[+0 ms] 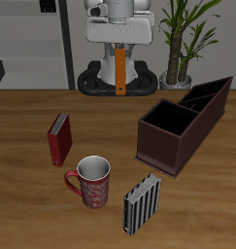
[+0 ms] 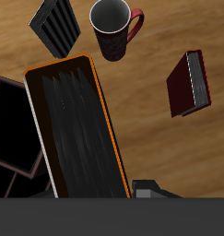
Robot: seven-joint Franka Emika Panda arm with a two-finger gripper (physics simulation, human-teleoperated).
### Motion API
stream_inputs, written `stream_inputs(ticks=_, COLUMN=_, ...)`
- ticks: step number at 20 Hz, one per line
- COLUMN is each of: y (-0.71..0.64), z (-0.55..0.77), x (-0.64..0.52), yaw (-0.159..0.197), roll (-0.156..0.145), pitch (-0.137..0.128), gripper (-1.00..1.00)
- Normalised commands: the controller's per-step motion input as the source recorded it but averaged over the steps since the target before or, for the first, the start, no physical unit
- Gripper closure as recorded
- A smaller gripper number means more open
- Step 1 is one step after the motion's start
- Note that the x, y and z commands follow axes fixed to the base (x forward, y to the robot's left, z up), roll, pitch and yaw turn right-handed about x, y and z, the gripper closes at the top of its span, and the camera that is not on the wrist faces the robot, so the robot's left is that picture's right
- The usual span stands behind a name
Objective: Place the orange book into the left desk caddy's right compartment
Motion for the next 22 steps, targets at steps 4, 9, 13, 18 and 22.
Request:
stream_inputs(ticks=4, y=0.28, z=0.04, x=0.19, yaw=-0.113, roll=0.015, pitch=-0.01, gripper=1.0)
stream_inputs(ticks=9, y=0.38, z=-0.01, x=0.08, yaw=-0.081, roll=0.04, pitch=-0.013, gripper=1.0)
stream_inputs(ticks=13, y=0.25, z=0.01, x=0.11, yaw=-0.096, roll=0.011, pitch=-0.007, gripper=1.0)
stream_inputs(ticks=18, y=0.23, z=0.02, x=0.06, yaw=-0.027, roll=0.016, pitch=-0.032, gripper=1.0)
stream_inputs(ticks=22, y=0.19, z=0.06, x=0.11, yaw=-0.067, roll=0.004, pitch=-0.006, gripper=1.0)
